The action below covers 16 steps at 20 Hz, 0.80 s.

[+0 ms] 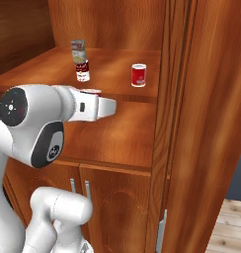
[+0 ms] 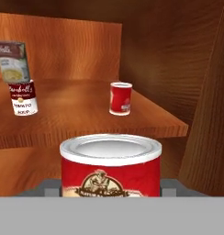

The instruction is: Stack two cans on top of the other two cans in the cabinet.

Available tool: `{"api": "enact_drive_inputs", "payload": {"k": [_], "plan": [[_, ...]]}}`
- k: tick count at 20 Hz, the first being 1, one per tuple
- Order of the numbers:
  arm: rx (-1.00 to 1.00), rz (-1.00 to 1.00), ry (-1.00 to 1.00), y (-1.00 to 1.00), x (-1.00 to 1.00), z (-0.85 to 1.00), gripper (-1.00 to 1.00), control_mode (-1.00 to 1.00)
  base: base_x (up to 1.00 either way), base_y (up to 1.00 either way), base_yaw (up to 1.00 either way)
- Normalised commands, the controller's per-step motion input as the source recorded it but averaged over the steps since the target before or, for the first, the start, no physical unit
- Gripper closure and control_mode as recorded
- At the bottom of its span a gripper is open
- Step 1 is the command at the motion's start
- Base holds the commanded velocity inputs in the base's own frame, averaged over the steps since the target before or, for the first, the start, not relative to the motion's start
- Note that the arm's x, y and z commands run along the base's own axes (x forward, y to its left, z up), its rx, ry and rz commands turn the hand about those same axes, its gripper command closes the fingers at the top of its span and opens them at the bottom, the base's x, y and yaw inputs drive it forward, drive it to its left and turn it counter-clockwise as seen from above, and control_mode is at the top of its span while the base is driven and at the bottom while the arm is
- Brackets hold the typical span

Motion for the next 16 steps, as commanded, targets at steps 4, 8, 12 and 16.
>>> {"api": "enact_drive_inputs", "payload": {"k": [4, 8, 12, 16], "plan": [[0.0, 0.0, -0.05, 0.09, 0.0, 0.37, 1.0, -1.0, 0.0, 0.0, 0.0], [0.0, 0.0, -0.09, 0.14, 0.07, 0.29, 1.0, -1.0, 0.0, 0.0, 0.0], [0.0, 0.0, -0.12, 0.11, 0.17, 0.29, 1.0, -1.0, 0.0, 0.0, 0.0], [0.0, 0.0, -0.14, 0.01, 0.37, 0.23, 1.0, -1.0, 0.0, 0.0, 0.0]]}}
